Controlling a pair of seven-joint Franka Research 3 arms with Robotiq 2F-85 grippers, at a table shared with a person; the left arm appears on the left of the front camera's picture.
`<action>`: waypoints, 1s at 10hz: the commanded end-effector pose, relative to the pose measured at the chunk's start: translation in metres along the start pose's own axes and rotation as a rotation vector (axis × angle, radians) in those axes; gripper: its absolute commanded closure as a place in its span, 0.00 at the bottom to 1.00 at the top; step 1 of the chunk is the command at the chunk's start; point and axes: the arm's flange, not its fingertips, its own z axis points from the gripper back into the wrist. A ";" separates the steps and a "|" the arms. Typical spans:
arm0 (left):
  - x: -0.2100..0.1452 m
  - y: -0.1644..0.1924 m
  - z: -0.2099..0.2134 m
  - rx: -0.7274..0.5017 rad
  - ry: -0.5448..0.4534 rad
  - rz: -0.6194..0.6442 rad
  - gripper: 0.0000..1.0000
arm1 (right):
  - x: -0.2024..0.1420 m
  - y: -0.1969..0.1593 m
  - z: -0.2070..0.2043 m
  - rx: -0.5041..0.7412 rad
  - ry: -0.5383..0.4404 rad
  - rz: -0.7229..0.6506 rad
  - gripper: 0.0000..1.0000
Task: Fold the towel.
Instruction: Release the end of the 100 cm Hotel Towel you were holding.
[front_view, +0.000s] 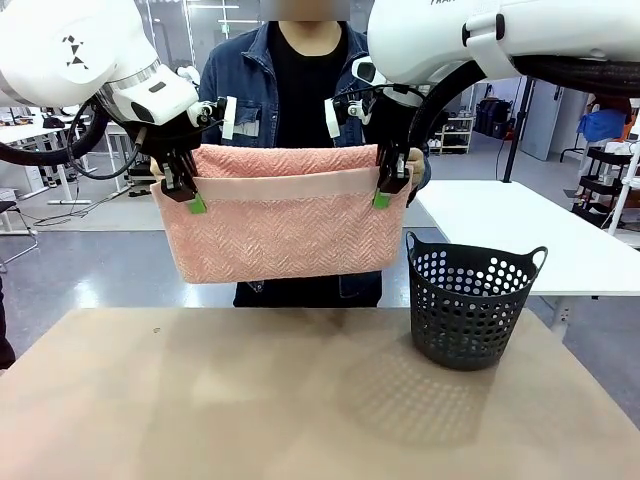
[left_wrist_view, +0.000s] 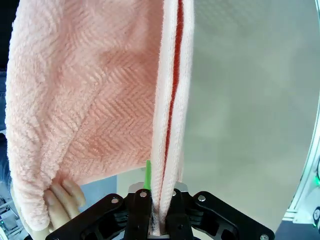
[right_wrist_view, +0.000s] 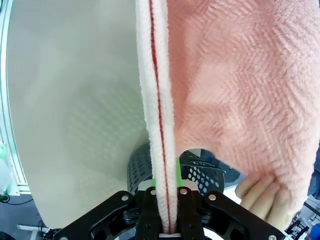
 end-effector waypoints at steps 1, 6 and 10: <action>-0.001 0.001 0.002 0.004 0.000 -0.004 1.00 | -0.001 0.000 0.001 0.000 0.002 0.006 1.00; -0.001 0.001 0.002 0.004 0.000 -0.004 1.00 | -0.001 0.000 0.001 0.000 0.002 0.006 1.00; -0.001 0.001 0.002 0.004 0.000 -0.004 1.00 | -0.001 0.000 0.001 0.000 0.002 0.006 1.00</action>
